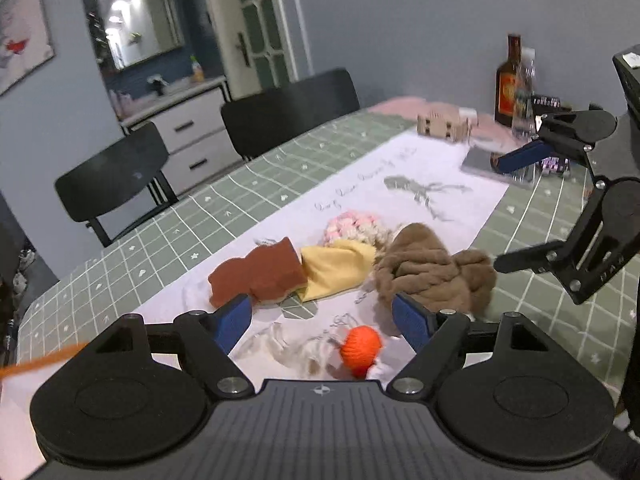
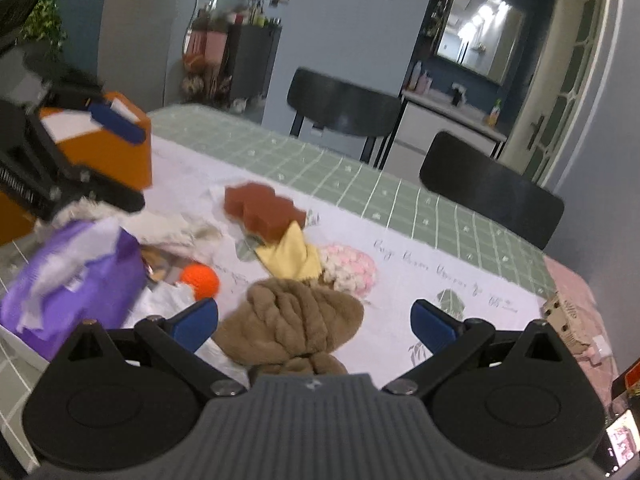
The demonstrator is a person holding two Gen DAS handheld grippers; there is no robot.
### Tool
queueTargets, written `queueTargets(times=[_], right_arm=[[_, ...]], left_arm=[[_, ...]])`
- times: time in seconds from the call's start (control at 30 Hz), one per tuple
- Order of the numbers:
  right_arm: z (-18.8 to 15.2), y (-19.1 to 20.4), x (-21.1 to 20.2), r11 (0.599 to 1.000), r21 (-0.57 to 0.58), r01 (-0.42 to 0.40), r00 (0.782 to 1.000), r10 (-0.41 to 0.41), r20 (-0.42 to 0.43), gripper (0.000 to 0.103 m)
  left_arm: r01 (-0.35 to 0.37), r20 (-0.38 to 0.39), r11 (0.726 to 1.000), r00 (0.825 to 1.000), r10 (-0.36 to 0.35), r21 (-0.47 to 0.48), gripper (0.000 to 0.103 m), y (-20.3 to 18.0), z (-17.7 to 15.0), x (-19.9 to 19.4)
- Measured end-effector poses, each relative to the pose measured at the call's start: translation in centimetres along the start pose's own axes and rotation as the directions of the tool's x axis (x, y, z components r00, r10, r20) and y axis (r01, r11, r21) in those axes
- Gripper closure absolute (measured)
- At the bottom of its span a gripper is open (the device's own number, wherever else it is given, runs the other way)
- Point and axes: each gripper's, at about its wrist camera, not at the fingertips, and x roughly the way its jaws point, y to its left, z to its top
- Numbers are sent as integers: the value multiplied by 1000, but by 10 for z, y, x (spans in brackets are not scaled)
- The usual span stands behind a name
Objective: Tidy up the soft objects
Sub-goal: 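Grasp the rust-red foam sponge with the left tool while the right tool grasps the brown knotted towel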
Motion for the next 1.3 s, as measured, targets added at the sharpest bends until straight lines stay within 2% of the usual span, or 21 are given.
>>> queueTargets(times=[0.2, 0.37, 0.43, 0.53, 0.6, 0.73, 0.8, 0.93, 1.0, 1.1, 1.2, 1.3], right_arm=[[-3, -12, 35, 997, -24, -69, 993, 66, -97, 3], [1, -18, 56, 992, -33, -121, 986, 117, -121, 5], [4, -20, 61, 990, -28, -139, 983, 135, -122, 6], [6, -22, 68, 988, -23, -150, 981, 146, -127, 6], [6, -24, 72, 987, -13, -163, 978, 160, -137, 6], [4, -33, 77, 982, 19, -187, 970, 188, -155, 6], [2, -38, 80, 977, 42, -209, 963, 213, -165, 6], [-1, -43, 88, 958, 94, -272, 944, 284, -165, 6], [-2, -44, 94, 947, 121, -297, 934, 314, -170, 6], [-1, -42, 104, 935, 157, -319, 919, 345, -189, 6], [-3, -41, 118, 927, 198, -317, 907, 358, -224, 6], [-7, -40, 131, 915, 230, -331, 884, 386, -264, 5]], left_arm=[[44, -105, 996, 994, -35, 82, 10, 19, 20, 43], [100, -172, 987, 982, -78, 124, 10, 28, 29, 79], [112, -200, 974, 977, -73, 195, 10, 28, 33, 93], [129, -229, 914, 972, -41, 384, 10, 22, 34, 112], [151, -252, 874, 967, -34, 461, 10, 24, 35, 125], [199, -278, 818, 959, -49, 540, 10, 33, 37, 148], [235, -308, 781, 950, -58, 578, 10, 36, 34, 161], [278, -352, 737, 934, -58, 616, 10, 41, 31, 187], [303, -377, 736, 924, -71, 605, 10, 46, 29, 198], [327, -415, 750, 906, -77, 575, 9, 54, 28, 214], [330, -407, 743, 910, -85, 582, 5, 58, 27, 219], [326, -394, 741, 915, -90, 587, 2, 61, 29, 225]])
